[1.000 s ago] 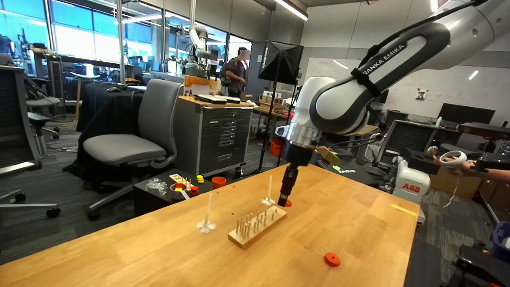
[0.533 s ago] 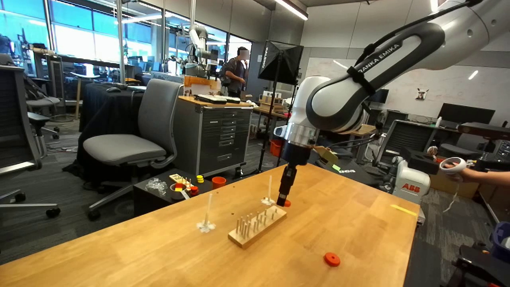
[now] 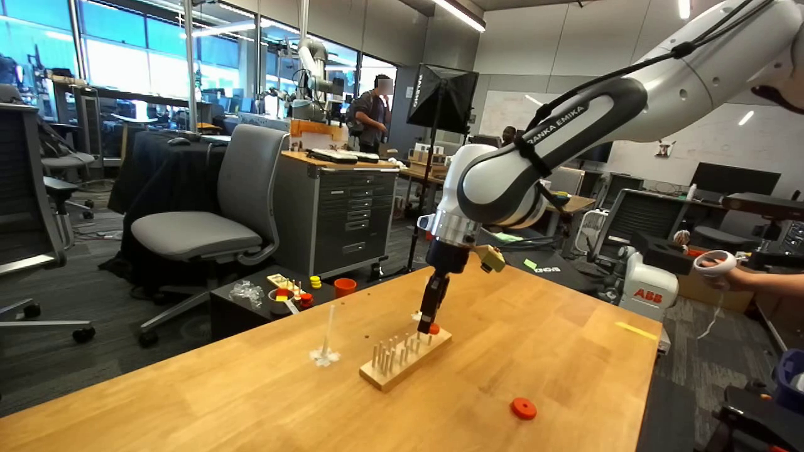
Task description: Pick up the orange ring on the right and place it on the wooden stand
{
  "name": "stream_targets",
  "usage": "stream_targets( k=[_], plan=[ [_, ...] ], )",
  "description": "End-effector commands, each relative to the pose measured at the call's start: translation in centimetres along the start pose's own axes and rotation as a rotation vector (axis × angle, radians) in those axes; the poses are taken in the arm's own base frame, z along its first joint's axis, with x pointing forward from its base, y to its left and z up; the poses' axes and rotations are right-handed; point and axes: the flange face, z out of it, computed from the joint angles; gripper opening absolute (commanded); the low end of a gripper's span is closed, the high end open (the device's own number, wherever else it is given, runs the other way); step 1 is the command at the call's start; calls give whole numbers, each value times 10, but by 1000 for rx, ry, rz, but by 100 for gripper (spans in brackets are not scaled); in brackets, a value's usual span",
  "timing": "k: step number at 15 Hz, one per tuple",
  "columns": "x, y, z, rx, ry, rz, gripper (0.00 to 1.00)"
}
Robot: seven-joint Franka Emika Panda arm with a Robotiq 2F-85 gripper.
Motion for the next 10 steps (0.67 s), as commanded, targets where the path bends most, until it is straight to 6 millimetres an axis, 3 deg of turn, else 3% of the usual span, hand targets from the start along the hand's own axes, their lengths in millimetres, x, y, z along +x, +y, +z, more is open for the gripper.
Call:
stream_targets(
  k=[1, 10],
  plan=[
    [15, 3, 4, 23, 1, -10, 18],
    [13, 0, -3, 19, 6, -7, 18]
  ],
)
